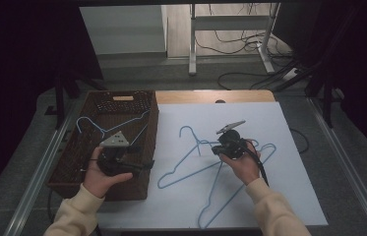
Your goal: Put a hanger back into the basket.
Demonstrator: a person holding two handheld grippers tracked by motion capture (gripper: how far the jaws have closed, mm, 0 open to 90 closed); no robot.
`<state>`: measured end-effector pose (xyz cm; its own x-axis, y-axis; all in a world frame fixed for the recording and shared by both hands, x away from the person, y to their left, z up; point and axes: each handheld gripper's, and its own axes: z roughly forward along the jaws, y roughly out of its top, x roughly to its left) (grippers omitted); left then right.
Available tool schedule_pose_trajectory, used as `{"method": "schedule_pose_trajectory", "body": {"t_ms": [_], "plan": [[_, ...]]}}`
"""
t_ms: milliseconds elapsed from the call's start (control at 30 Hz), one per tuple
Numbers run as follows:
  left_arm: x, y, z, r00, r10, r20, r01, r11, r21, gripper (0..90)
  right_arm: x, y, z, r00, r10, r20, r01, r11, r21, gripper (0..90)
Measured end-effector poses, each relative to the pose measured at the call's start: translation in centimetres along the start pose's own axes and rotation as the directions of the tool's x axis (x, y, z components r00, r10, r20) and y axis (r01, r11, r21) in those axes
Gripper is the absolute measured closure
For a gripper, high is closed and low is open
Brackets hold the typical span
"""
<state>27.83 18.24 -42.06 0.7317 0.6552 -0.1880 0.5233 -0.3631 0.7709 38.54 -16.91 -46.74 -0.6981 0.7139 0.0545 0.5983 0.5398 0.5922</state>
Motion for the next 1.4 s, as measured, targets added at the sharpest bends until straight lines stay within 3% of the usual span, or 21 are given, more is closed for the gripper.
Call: {"method": "schedule_pose_trajectory", "body": {"t_ms": [167,367,833,900,1100,1233,1400], "plan": [[-1.1,0.6,1.3,0.9998,0.014,0.015,-0.015,0.9998,0.016,22.7,-0.2,-0.4,-1.1,0.9979,0.063,0.013,-0.062,0.997,-0.039,86.1],[-2.2,1.1,2.8,0.9992,0.029,0.028,-0.030,0.9985,0.046,22.7,-0.5,-0.5,-1.7,0.9944,0.105,0.007,-0.105,0.992,-0.068,86.1],[-4.4,2.3,7.5,0.9969,0.002,0.079,-0.011,0.9934,0.114,22.7,-0.3,-0.6,-2.0,0.9925,0.121,0.017,-0.119,0.989,-0.087,86.1],[-5.1,2.6,8.1,0.9978,0.013,0.065,-0.022,0.9919,0.125,22.6,-0.3,-0.6,-2.1,0.9919,0.126,0.018,-0.124,0.988,-0.091,86.0],[-6.7,3.0,10.4,0.9946,0.026,0.100,-0.043,0.9840,0.173,22.1,-0.2,-0.6,-2.1,0.9911,0.132,0.017,-0.130,0.987,-0.097,86.0],[-7.2,3.0,11.9,0.9935,0.029,0.110,-0.051,0.9790,0.198,22.2,-0.1,-0.7,-2.3,0.9911,0.133,0.014,-0.130,0.986,-0.105,86.1],[-7.3,2.9,13.8,0.9916,0.004,0.130,-0.031,0.9790,0.201,24.0,-0.1,-0.7,-2.3,0.9899,0.141,0.016,-0.138,0.985,-0.108,86.0]]}}
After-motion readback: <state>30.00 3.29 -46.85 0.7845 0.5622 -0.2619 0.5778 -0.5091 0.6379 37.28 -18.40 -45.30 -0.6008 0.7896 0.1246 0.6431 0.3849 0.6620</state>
